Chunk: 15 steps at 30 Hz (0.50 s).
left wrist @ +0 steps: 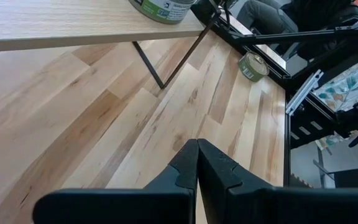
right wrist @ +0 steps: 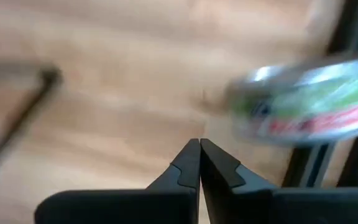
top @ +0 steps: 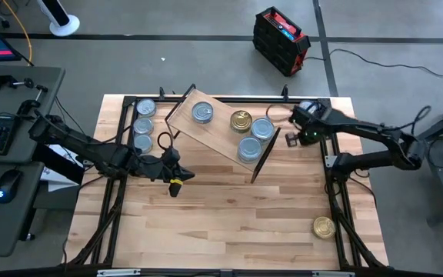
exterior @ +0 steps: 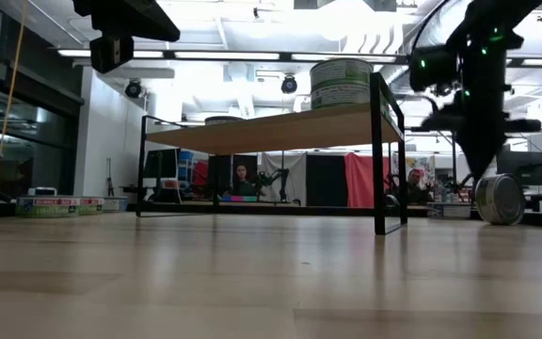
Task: Stack canned seafood by type on shelf
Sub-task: Stack the white-green tuna can on top of the other white-green tuna cans on the shelf
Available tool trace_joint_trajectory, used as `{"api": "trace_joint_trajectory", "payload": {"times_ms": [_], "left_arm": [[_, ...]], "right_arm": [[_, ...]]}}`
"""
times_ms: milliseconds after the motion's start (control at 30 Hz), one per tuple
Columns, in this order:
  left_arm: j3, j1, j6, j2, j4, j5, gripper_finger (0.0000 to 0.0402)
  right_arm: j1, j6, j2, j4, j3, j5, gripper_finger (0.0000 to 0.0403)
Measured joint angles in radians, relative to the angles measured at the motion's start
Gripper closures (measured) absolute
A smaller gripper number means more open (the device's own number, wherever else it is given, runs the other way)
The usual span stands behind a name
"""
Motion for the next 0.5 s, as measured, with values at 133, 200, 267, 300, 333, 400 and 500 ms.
{"api": "trace_joint_trajectory", "payload": {"times_ms": [133, 200, 267, 300, 333, 400, 500], "left_arm": [[0.000, 0.000, 0.000, 0.000, 0.000, -0.002, 0.0401], [0.000, 0.000, 0.000, 0.000, 0.000, -0.002, 0.0401], [0.000, 0.000, 0.000, 0.000, 0.000, -0.002, 0.0401], [0.000, 0.000, 0.000, 0.000, 0.000, -0.002, 0.0401], [0.000, 0.000, 0.000, 0.000, 0.000, -0.002, 0.0401], [0.000, 0.000, 0.000, 0.000, 0.000, -0.002, 0.0401], [0.000, 0.000, 0.000, 0.000, 0.000, -0.002, 0.0401]], "right_arm": [[-0.081, 0.006, -0.015, -0.011, 0.061, 0.110, 0.0403], [-0.132, 0.003, -0.013, -0.004, 0.078, 0.151, 0.0403], [-0.187, -0.009, -0.005, -0.002, 0.078, 0.160, 0.0403], [-0.215, -0.010, 0.001, 0.000, 0.072, 0.161, 0.0403], [-0.240, -0.006, 0.004, 0.004, 0.065, 0.166, 0.0403], [-0.283, 0.008, 0.009, 0.036, 0.045, 0.180, 0.0403], [-0.331, 0.018, 0.014, 0.116, 0.013, 0.155, 0.0403]]}}
